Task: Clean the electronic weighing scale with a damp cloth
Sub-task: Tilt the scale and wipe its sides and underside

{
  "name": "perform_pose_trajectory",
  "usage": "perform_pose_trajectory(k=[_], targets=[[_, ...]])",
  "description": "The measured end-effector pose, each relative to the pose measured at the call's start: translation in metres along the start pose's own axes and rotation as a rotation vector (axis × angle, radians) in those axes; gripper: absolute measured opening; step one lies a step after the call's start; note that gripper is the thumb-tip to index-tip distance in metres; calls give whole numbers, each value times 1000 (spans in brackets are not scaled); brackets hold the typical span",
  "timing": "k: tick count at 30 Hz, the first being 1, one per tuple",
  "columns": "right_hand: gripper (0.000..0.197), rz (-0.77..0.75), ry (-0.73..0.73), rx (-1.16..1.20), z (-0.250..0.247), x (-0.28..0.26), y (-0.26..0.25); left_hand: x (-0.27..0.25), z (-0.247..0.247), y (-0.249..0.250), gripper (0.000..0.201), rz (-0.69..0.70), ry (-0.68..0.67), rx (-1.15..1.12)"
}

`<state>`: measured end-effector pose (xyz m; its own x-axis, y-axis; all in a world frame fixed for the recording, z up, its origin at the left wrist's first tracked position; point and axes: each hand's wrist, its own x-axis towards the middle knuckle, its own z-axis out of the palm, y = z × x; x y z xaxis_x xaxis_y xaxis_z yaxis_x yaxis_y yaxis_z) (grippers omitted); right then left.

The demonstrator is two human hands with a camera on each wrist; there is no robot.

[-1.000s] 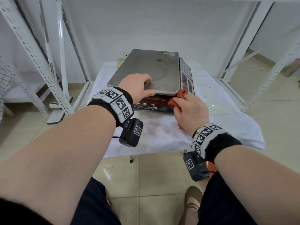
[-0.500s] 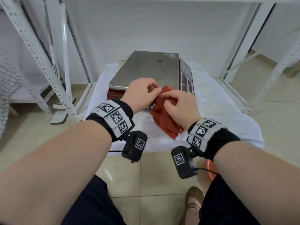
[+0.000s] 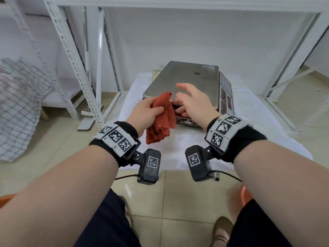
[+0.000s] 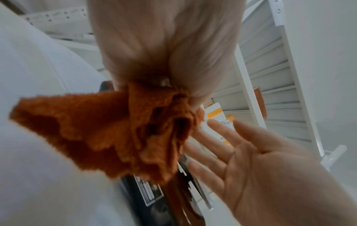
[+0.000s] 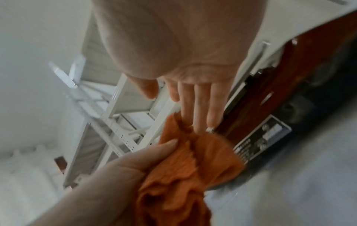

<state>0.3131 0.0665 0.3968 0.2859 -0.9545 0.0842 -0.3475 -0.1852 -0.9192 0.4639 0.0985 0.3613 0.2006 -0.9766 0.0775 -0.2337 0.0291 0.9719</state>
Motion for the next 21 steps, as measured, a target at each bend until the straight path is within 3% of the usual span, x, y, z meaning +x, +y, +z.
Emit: perform_pose_trajectory(k=[2, 5, 9, 12, 15, 17, 19, 21], targets=[[35, -113, 178, -288, -9, 11, 4, 3, -12, -4, 20, -2, 254, 28], [43, -72, 263, -491, -23, 27, 17, 7, -28, -10, 18, -24, 517, 63], [56, 72, 239, -741, -33, 40, 36, 17, -26, -18, 14, -22, 444, 166], [62, 150, 225, -755, -35, 47, 53, 22, -8, -26, 17, -18, 334, 300], [64, 132, 190, -671, -35, 48, 62, 28, -3, -42, 39, -40, 337, 423], [63, 102, 182, -659, -35, 47, 64, 32, -3, -53, 47, 47, 297, 493], [62, 91, 185, -667, -34, 46, 64, 33, -1, -58, 40, 160, 300, 500], [63, 92, 183, -667, -34, 46, 63, 33, 4, -60, 25, 182, 316, 635]])
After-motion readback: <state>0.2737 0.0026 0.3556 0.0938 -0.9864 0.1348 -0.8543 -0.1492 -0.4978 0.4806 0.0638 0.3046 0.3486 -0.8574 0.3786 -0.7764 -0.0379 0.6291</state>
